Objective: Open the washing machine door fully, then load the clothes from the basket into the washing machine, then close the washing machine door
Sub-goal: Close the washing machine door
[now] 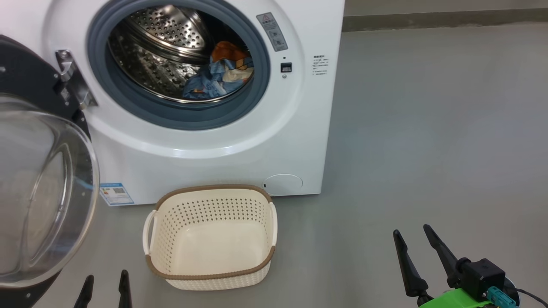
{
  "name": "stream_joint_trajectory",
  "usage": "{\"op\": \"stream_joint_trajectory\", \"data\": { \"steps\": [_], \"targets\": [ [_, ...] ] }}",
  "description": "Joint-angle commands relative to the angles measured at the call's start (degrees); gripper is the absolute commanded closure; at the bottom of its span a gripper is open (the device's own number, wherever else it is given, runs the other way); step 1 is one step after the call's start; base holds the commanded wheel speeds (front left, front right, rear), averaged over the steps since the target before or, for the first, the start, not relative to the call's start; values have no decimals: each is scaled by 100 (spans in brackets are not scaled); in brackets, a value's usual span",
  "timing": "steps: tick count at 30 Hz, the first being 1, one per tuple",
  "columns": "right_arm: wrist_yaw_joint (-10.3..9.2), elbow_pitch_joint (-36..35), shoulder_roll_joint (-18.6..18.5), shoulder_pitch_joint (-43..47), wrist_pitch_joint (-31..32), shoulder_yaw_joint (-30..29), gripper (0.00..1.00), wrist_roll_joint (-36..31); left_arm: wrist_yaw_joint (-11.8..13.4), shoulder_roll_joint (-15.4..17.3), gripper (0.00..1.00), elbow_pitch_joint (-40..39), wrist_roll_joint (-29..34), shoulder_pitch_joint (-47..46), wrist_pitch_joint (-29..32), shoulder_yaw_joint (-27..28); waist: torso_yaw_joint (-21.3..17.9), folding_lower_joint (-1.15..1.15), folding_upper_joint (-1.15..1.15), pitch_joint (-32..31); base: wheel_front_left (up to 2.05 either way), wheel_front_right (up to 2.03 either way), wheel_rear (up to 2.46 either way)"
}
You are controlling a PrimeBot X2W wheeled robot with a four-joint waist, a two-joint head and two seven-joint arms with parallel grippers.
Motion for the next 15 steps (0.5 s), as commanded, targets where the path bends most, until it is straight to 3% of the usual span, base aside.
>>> {"op": "stream_joint_trajectory", "data": {
  "steps": [1,15],
  "targets": [
    [9,-162,-10,-82,-27,136,0,-9,63,29,0,-168,-79,-216,-37,150,105,0,0,-19,0,0,0],
    [9,-120,-10,-74,-27,222,0,-53,345,29,0,-281,-199,-133,-37,101,661,0,0,-141,0,0,0]
  ]
}}
